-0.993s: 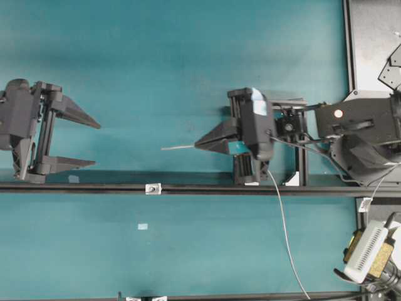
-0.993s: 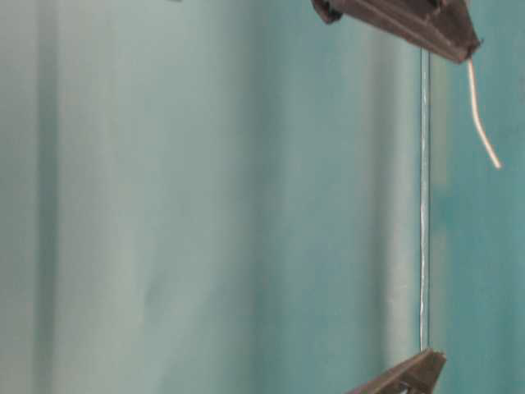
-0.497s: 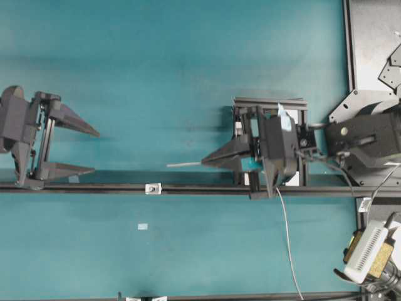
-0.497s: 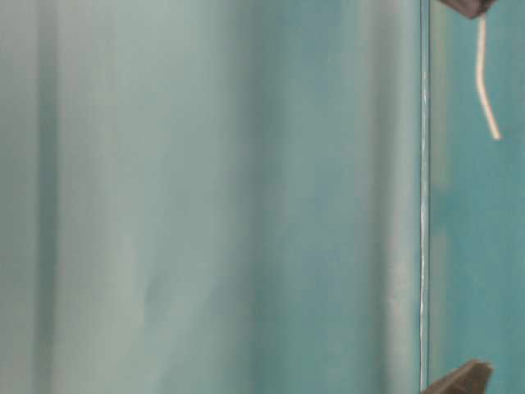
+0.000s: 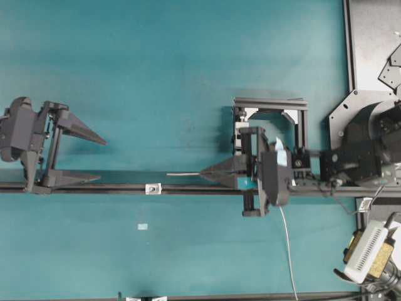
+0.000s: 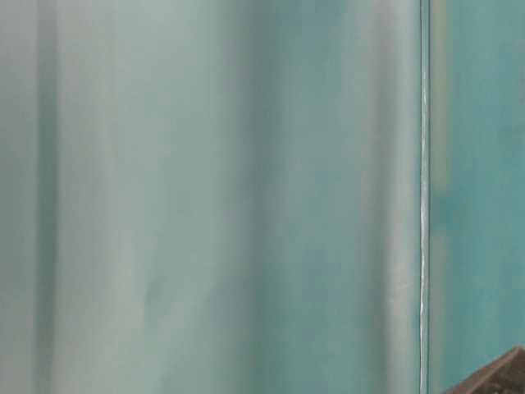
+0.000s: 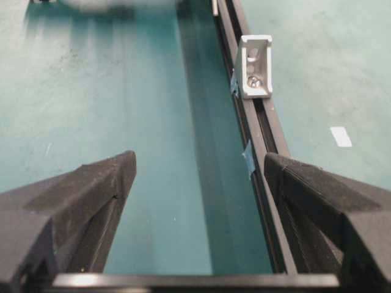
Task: Insert the wire into the hole on the right side and pull it with the left arm.
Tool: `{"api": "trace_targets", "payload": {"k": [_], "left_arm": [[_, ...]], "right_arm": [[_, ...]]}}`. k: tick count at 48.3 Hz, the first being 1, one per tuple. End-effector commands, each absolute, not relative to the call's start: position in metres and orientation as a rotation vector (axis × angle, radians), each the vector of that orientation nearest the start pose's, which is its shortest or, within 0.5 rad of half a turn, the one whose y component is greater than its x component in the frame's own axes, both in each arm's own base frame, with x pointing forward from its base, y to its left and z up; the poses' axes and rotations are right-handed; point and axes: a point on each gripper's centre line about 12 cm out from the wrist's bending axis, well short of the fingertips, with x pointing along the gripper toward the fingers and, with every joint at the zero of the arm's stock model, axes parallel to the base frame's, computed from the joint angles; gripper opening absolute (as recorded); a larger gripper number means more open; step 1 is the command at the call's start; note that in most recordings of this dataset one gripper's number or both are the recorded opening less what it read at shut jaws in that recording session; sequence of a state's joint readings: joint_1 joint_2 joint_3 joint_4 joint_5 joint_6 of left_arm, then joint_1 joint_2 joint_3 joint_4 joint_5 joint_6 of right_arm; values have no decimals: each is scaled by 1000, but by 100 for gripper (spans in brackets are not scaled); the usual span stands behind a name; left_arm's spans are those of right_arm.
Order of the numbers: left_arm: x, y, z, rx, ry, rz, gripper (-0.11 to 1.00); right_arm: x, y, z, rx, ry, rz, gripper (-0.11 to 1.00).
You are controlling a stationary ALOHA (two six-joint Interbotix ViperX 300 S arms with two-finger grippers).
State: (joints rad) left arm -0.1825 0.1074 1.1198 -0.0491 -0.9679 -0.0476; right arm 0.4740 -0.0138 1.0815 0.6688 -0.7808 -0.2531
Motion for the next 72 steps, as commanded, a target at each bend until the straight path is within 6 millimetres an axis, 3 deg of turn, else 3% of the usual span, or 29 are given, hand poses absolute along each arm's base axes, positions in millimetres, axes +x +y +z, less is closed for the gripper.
{"api": "trace_targets", "payload": {"k": [1,15,38,72], "left_arm": [[310,-54,111,-50,226,-136,77],[314,-56,104,-51,189,-140,77],[333,-72,87,-46,194,-176,77],[338,-77,83,-118,175,-178,77]], "right_arm": [[290,97,128,85,331,-36,2],[284,109,117,69,305,-74,2],[292,128,99,28,289,-77,2],[291,127,94,15,275,-103,2]]}}
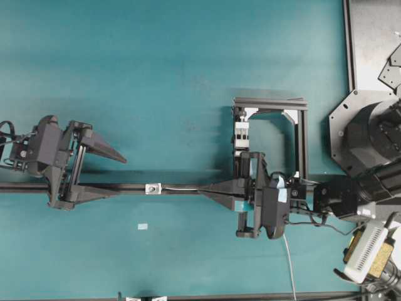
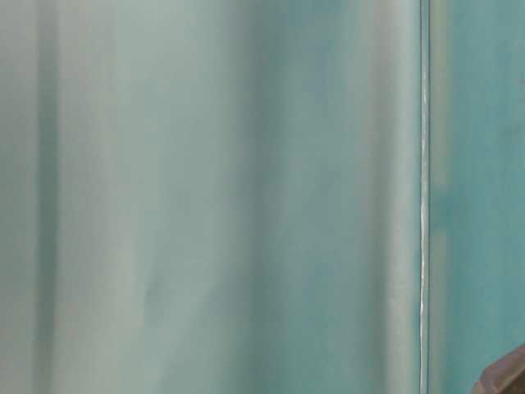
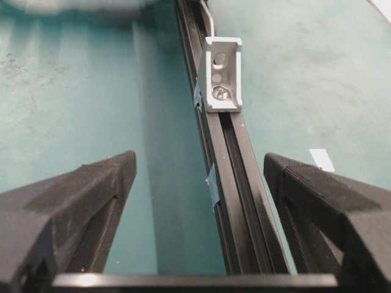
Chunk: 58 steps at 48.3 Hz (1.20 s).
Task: Insert the wire into the hole on the right side and pull it with the left arm.
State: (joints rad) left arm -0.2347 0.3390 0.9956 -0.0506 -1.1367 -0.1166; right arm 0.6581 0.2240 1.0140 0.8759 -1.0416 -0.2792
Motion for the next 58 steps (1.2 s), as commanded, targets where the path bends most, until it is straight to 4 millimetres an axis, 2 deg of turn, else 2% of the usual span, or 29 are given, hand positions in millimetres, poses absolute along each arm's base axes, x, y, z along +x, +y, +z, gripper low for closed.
{"api": "trace_targets", "payload": {"k": [1,40,58], "left_arm": [[338,-77,83,-117,175,-180,77],[343,-78,76,-171,203,-174,77],[343,-78,76,-171,204,-172,77]], "right_arm": [[291,127,94,17,274,-106,2],[293,129,96,20,262,-106,2],[300,131,90,11,253,-118,2]]}}
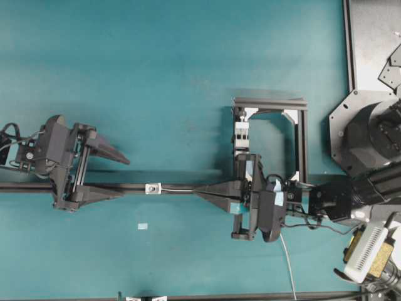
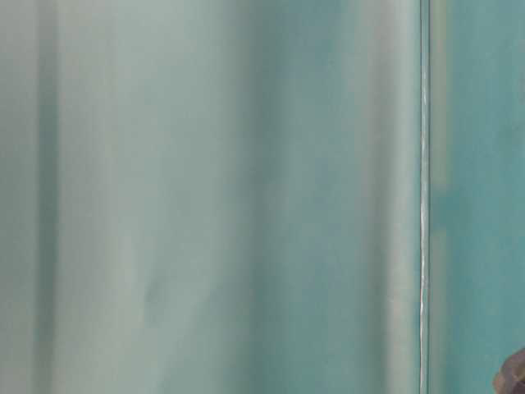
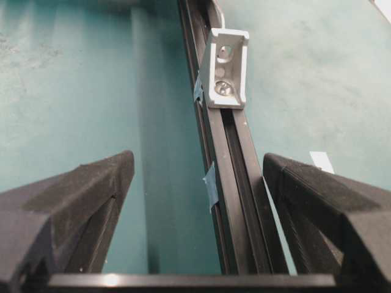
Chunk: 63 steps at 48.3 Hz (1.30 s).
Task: Insert the wire into the hole on the right side and pull it with the left arm.
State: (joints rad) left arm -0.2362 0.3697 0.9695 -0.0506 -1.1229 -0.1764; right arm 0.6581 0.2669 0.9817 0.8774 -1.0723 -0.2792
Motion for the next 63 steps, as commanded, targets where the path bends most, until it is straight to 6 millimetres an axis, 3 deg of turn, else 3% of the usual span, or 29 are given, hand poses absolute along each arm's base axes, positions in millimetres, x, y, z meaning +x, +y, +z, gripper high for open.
{"api": "trace_targets", "payload": {"k": [1,63], "left_arm": [[343,-78,75,-171,206,-172,77],[350,-80,75,-163,228,-171,77]], "right_arm": [[300,131,91,12,252,-118,2],[330,124,89,33,236,-176,2]]}}
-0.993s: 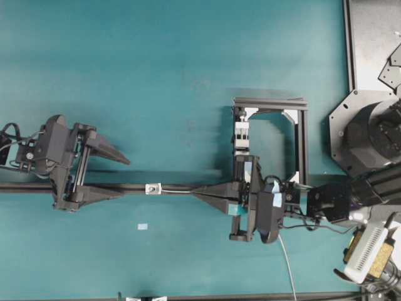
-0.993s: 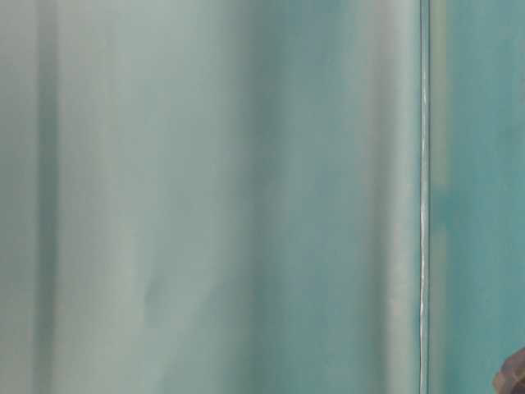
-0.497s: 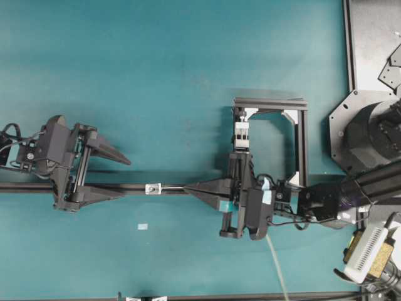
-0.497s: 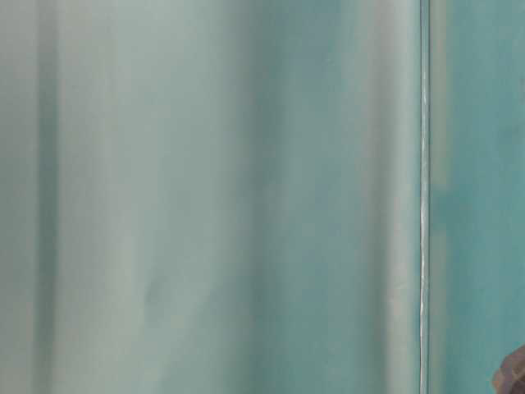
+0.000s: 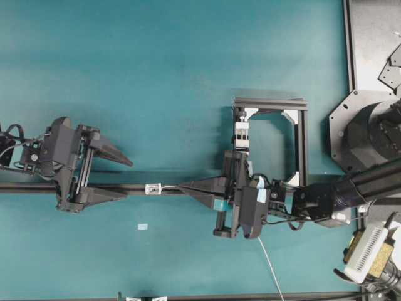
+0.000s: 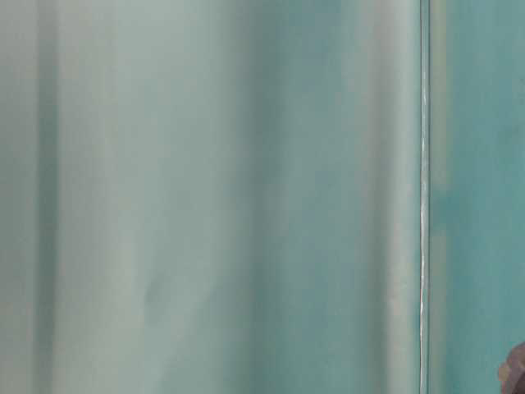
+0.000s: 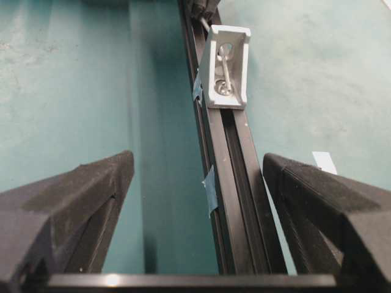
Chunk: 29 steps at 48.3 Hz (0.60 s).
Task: Insert the wire into the hole on the right side and pull it with the left arm.
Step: 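Push the wire tip leftward through the bracket hole with the right gripper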
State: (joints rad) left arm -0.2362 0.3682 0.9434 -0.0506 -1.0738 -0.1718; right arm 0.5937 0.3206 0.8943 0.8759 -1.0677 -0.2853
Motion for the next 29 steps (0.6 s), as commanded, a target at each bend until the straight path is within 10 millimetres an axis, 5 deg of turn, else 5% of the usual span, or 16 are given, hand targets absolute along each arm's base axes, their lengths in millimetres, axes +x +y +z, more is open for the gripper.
{"api": "trace_targets", "payload": {"k": [1,29], "left_arm": [[350,-80,74,-162,230,-171,77],[351,-80,75,-162,227,-172,77]], "right_arm": [[330,125,88,33,236,-176,2],[353,130,90,29,217,-168,2]]}}
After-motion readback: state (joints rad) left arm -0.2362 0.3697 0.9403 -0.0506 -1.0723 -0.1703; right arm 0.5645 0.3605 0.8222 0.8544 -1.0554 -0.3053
